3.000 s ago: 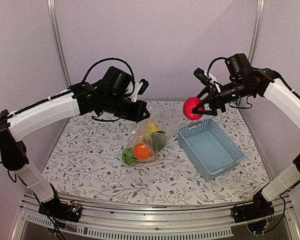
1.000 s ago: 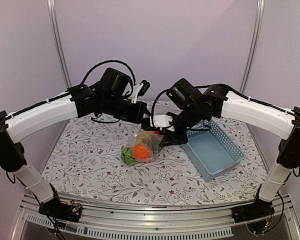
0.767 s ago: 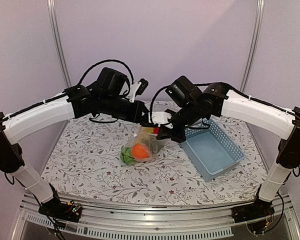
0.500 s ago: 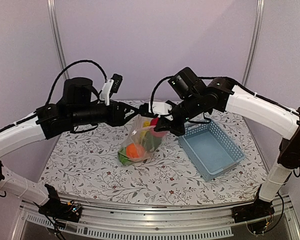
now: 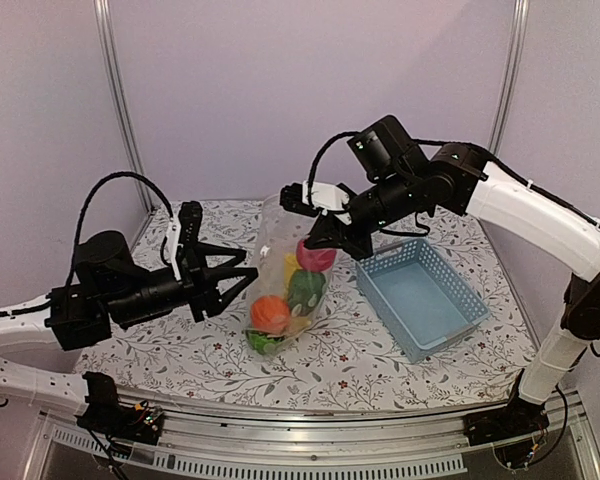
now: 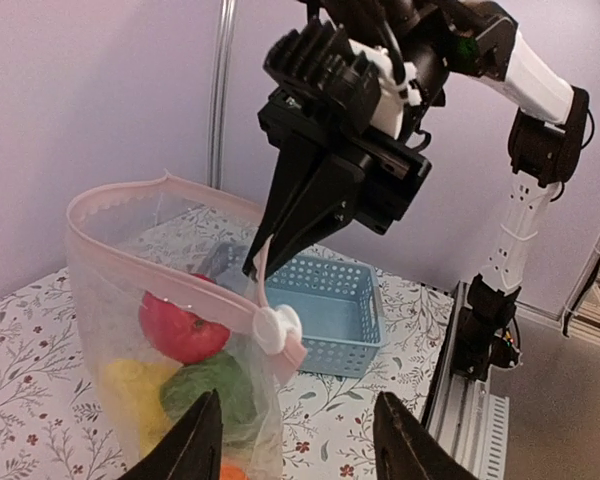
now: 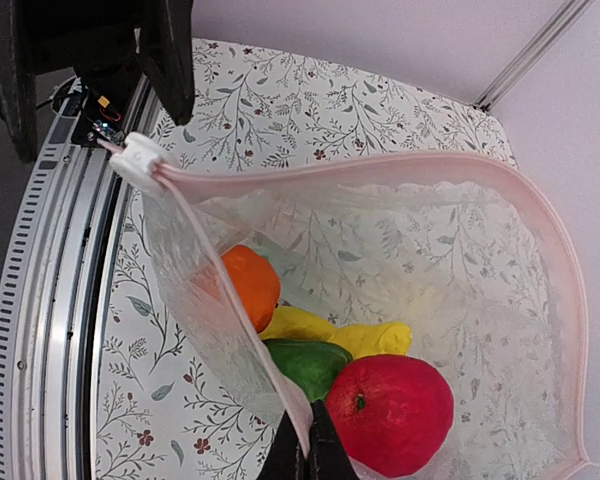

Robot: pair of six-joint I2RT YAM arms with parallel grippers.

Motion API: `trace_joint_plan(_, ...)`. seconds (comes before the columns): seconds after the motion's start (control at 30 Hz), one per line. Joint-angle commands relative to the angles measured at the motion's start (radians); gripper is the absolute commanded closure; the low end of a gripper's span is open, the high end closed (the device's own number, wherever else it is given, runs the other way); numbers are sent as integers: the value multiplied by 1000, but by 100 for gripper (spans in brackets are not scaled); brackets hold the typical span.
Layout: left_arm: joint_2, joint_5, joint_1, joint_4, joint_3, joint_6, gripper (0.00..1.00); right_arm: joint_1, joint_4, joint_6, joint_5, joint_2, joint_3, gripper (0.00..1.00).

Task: Place the food in the zip-top bag and seal the zipper
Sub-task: Pick up the zipper food storage bag from the center of the board, then pass from the right arm to the left

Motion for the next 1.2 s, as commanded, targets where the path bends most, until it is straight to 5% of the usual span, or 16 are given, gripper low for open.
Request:
trace_joint_plan(0.0, 60, -98, -70, 23, 4, 152, 49, 1, 22, 23, -29, -9, 44, 100)
trace_joint_plan(0.43, 176, -434, -95, 155, 18, 260, 59, 1, 6, 34, -38, 3, 39, 100)
trace_joint_plan(1.17, 197, -367, -74, 303, -33, 316, 72, 0, 6, 80, -86, 44, 86, 100)
